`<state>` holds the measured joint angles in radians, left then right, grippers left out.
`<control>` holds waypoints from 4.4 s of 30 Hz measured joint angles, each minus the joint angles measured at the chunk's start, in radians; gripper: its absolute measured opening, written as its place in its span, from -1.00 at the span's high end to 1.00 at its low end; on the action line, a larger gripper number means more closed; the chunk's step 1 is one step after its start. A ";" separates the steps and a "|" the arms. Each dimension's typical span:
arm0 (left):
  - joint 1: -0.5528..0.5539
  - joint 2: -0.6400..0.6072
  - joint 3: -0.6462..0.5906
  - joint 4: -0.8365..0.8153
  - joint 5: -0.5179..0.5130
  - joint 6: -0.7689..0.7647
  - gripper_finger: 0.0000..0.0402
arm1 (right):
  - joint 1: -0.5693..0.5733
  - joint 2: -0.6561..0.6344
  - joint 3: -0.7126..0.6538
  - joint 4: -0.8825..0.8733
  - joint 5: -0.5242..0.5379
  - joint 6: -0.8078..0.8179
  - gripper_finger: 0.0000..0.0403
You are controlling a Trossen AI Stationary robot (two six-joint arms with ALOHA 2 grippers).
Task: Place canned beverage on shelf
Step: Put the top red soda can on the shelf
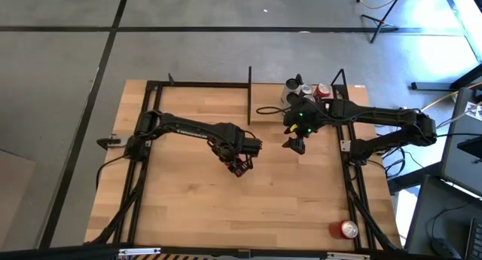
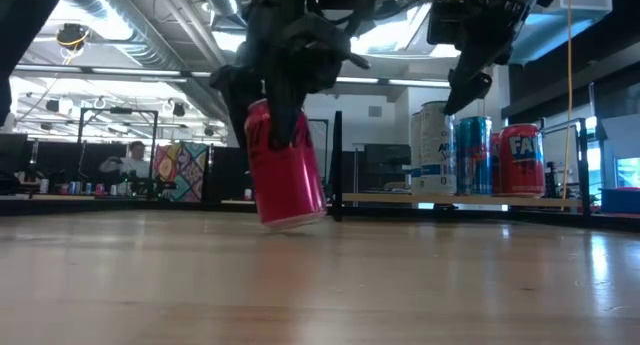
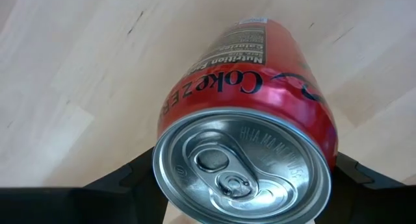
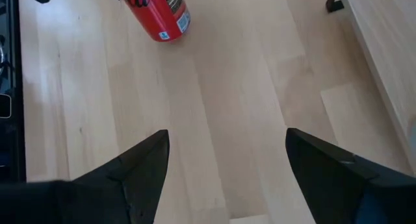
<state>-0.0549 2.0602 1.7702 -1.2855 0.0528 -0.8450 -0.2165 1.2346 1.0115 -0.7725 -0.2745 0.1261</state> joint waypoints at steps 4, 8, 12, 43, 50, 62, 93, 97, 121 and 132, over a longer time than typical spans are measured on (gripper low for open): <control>0.000 0.000 0.000 0.024 -0.019 -0.010 -0.35 | 0.000 0.000 0.000 0.000 0.000 0.009 -0.47; 0.001 0.000 0.000 0.030 -0.029 -0.039 -0.48 | 0.000 0.000 0.000 -0.001 0.000 0.024 -0.47; -0.001 0.000 0.000 0.035 -0.014 -0.040 -0.59 | 0.000 0.000 0.000 -0.001 0.000 0.025 -0.47; -0.292 -0.653 -0.299 -0.047 -0.306 0.136 -0.62 | 0.184 0.027 0.004 0.578 0.094 0.081 -0.47; -0.427 -0.926 -0.631 0.114 -0.332 -0.077 -0.62 | 0.252 0.224 0.198 0.563 0.177 0.074 -0.47; -0.501 -1.063 -0.786 0.157 -0.324 -0.143 -0.62 | 0.292 0.638 0.707 0.157 0.189 0.029 -0.47; -0.511 -1.062 -0.786 0.152 -0.324 -0.065 -0.62 | 0.302 0.818 0.695 0.096 0.266 0.028 -0.47; -0.511 -1.062 -0.786 0.152 -0.325 -0.063 -0.62 | 0.302 0.831 0.684 0.109 0.266 0.037 -0.47; -0.511 -1.062 -0.786 0.152 -0.330 -0.061 -0.62 | 0.301 0.835 0.681 0.125 0.171 0.061 -0.47; -0.511 -1.062 -0.786 0.152 -0.332 -0.060 -0.62 | 0.303 0.836 0.679 0.134 0.176 0.054 -0.47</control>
<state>-0.5662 0.9985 0.9840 -1.1332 -0.2794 -0.9054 0.0860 2.0705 1.6909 -0.6385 -0.0980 0.1797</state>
